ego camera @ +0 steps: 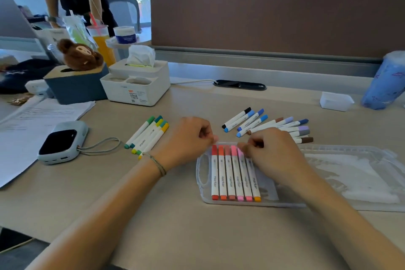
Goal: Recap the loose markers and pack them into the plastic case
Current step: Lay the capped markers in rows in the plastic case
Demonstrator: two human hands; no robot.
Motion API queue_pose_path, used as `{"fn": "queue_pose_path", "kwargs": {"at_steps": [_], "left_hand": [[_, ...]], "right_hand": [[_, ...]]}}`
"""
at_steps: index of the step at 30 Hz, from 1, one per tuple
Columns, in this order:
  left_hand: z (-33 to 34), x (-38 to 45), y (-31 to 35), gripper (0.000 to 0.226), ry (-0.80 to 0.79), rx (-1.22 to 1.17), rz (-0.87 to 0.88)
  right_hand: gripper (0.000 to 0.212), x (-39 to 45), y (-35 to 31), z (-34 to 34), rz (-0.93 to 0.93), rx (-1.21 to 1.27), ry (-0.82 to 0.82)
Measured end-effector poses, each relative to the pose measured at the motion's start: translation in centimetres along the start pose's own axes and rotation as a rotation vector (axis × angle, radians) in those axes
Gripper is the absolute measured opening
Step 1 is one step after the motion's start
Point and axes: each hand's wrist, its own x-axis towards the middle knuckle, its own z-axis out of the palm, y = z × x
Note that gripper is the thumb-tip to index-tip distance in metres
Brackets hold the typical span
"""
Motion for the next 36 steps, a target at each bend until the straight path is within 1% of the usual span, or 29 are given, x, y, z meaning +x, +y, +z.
{"fn": "queue_pose_path", "kwargs": {"at_steps": [2,3,4,6,8,9,14,17,20,22,24,28,30,32,36], "left_hand": [[-0.9,0.6,-1.7,0.018,0.149,0.115,-0.104],[-1.2,1.0,-2.6,0.018,0.184,0.176,-0.148],[-1.5,1.2,-3.2,0.018,0.187,0.233,-0.185],[-1.6,1.5,-3.7,0.023,0.135,0.347,-0.235],[-1.3,1.7,-3.9,0.034,0.076,0.414,-0.234],[-1.1,1.8,-4.0,0.036,0.071,0.429,-0.23],[-0.8,2.3,-4.1,0.027,0.084,0.351,-0.222],[-1.5,2.0,-4.7,0.019,0.138,0.259,-0.217],[-3.8,0.8,-6.3,0.025,0.206,0.086,-0.296],[-5.6,-0.4,-7.7,0.031,0.233,0.039,-0.349],[-6.9,-1.5,-9.1,0.027,0.243,-0.013,-0.401],[-7.8,-3.4,-11.1,0.018,0.257,-0.036,-0.464],[-8.0,-4.1,-11.7,0.016,0.251,-0.062,-0.495],[-8.2,-4.6,-12.0,0.015,0.25,-0.082,-0.513],[-8.2,-5.2,-12.6,0.016,0.254,-0.102,-0.517]], "right_hand": [[0.036,0.6,-0.9,-0.2,-0.032,0.041,-0.018],[0.037,1.0,-1.4,-0.2,-0.041,0.059,-0.026],[0.037,1.3,-1.8,-0.2,-0.048,0.077,-0.038],[0.037,2.1,-2.5,0.1,-0.058,0.106,-0.058],[0.038,2.9,-3.0,0.5,-0.065,0.131,-0.062],[0.039,3.2,-3.2,0.7,-0.07,0.14,-0.063],[0.038,4.1,-4.1,1.8,-0.091,0.14,-0.087],[0.036,4.8,-5.1,2.5,-0.09,0.118,-0.127],[0.032,5.9,-6.7,3.4,-0.109,0.135,-0.194],[0.024,7.2,-8.1,4.4,-0.111,0.204,-0.241],[0.018,8.6,-9.5,5.5,-0.103,0.284,-0.281],[0.015,11.1,-12.6,8.0,-0.047,0.384,-0.367],[0.014,12.1,-13.8,9.3,-0.038,0.353,-0.373],[0.017,13.2,-14.8,10.5,-0.055,0.27,-0.354],[0.015,14.7,-16.1,12.4,-0.093,-0.02,-0.287]]}}
